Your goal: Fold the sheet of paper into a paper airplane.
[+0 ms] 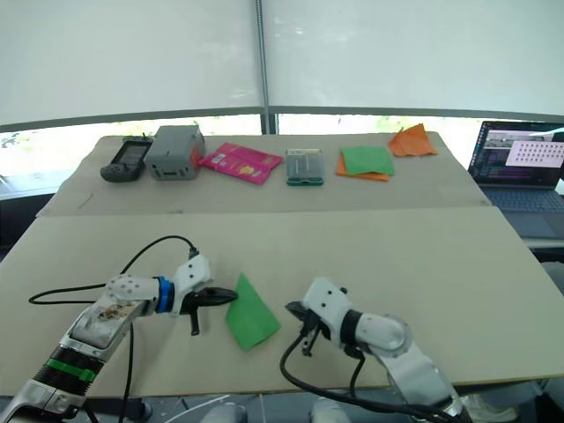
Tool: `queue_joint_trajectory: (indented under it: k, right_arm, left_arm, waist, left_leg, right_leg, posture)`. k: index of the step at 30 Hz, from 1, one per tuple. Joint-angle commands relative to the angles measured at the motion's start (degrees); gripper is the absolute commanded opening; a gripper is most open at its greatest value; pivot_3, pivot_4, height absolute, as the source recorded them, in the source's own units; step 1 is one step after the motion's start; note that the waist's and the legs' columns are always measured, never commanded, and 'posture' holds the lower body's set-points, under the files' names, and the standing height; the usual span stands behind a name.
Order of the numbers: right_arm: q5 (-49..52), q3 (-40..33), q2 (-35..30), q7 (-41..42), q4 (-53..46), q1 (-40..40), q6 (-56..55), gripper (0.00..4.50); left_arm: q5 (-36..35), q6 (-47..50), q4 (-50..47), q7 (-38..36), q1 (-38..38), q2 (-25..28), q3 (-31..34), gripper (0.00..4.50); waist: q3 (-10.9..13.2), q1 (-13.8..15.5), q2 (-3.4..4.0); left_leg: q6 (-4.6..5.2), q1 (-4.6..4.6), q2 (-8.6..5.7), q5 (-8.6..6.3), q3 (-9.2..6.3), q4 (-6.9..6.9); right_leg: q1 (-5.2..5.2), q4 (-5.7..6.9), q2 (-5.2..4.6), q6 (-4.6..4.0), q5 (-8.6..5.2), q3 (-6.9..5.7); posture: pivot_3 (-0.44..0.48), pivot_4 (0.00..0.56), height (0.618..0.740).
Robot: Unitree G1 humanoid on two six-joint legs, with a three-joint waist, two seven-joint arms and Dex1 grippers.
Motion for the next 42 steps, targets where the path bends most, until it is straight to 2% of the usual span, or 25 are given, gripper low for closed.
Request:
queue_joint_trajectory:
  k: [1, 9, 16, 21, 25, 29, 32, 34, 38, 42]
  right_arm:
    - [2.3, -1.0, 0.2, 0.8, -2.7, -0.8, -2.1, 0.00]
    - [1.6, 5.4, 5.3, -0.7, -3.3, -2.6, -0.7, 0.00]
    - [-1.2, 6.5, 2.8, -1.0, -5.1, -0.3, -4.6, 2.30]
    - [0.2, 5.3, 1.5, -0.9, -5.5, 0.4, -5.3, 4.00]
    - [1.9, 3.8, 2.3, -2.0, -6.3, 1.1, -4.7, 4.00]
    - [1.6, 2.5, 2.0, -2.7, -6.1, 2.5, -5.1, 4.00]
    - [1.6, 1.7, 2.1, -3.2, -5.9, 2.7, -5.0, 4.05]
    - [2.0, 1.0, 2.3, -3.5, -6.1, 2.8, -4.7, 4.05]
    - [2.0, 0.5, 2.0, -3.7, -6.5, 3.5, -4.3, 4.05]
    - [1.8, -0.2, 2.1, -4.6, -7.2, 4.0, -3.7, 4.05]
  left_arm:
    - [0.5, 1.8, -0.1, 0.2, 1.4, 0.1, -0.8, 0.02]
    - [0.4, 2.4, -0.9, 0.8, 2.4, 0.0, -0.4, 0.02]
    - [-0.5, 3.0, -2.3, 0.9, 2.9, -0.1, 0.6, 0.00]
    - [-5.6, 4.7, -5.4, -2.1, 2.8, 1.8, 4.8, 0.00]
    - [-9.7, 4.2, -4.2, -6.5, 1.0, 4.7, 8.4, 0.00]
    - [-12.1, 3.5, -3.0, -12.5, -1.1, 7.5, 8.8, 0.00]
    - [-13.0, 2.4, -2.0, -15.8, -2.6, 7.8, 8.3, 0.82]
    - [-12.8, 0.8, -1.7, -18.2, -3.8, 7.5, 7.6, 1.52]
    - [-5.7, -12.6, 6.1, -21.7, -8.7, 5.9, 2.7, 2.83]
    - [-1.0, -26.2, 14.8, -25.1, -13.6, 3.8, -0.8, 2.83]
  waist:
    - [0.0, 0.0, 0.00]
    - [0.0, 0.0, 0.07]
    - [0.0, 0.0, 0.03]
    - [0.2, -0.2, -0.02]
    - [0.5, -0.2, -0.10]
    - [0.6, 0.1, -0.08]
    - [0.6, 0.0, -0.06]
    - [0.7, 0.0, -0.09]
    - [0.7, 0.2, -0.09]
    - [0.7, 0.1, -0.12]
  left_leg:
    - [0.02, 0.00, 0.00, 0.01, 0.00, -0.01]
    - [0.03, 0.00, 0.00, 0.02, 0.00, -0.02]
    - [0.03, -0.01, 0.01, 0.02, 0.00, -0.01]
    - [0.03, 0.01, 0.03, 0.02, 0.00, -0.04]
    - [0.03, 0.00, 0.03, 0.02, -0.01, -0.09]
    - [0.02, -0.03, 0.03, 0.02, 0.01, -0.07]
    - [0.00, -0.04, 0.02, 0.01, 0.04, -0.05]
    - [0.01, -0.04, 0.03, 0.01, 0.03, -0.06]
    - [0.03, -0.04, 0.02, 0.02, 0.04, -0.06]
    - [0.05, -0.09, 0.01, 0.04, 0.04, -0.03]
  right_leg:
    - [0.00, 0.00, 0.00, 0.00, 0.00, 0.00]
    - [0.00, 0.00, 0.00, 0.00, 0.00, 0.00]
    - [0.00, -0.02, -0.01, 0.00, 0.00, 0.00]
    - [-0.04, 0.01, 0.01, 0.00, 0.00, 0.00]
    - [-0.08, 0.00, 0.01, 0.00, 0.00, 0.00]
    - [-0.06, -0.05, -0.01, -0.01, 0.00, 0.00]
    - [-0.05, -0.09, -0.03, -0.01, 0.00, 0.00]
    - [-0.07, -0.08, -0.02, -0.01, 0.00, 0.00]
    - [-0.05, -0.06, -0.02, -0.01, 0.00, 0.00]
    - [-0.05, -0.07, 0.00, -0.01, 0.00, 0.00]
  posture:
    - [0.000, 0.150, 0.740]
    - [0.000, 0.150, 0.740]
    - [0.000, 0.150, 0.740]
    - [0.000, 0.150, 0.740]
    - [0.000, 0.150, 0.740]
    - [0.000, 0.150, 0.740]
    - [0.000, 0.150, 0.740]
    - [0.000, 0.150, 0.740]
    - [0.000, 0.150, 0.740]
    - [0.000, 0.150, 0.740]
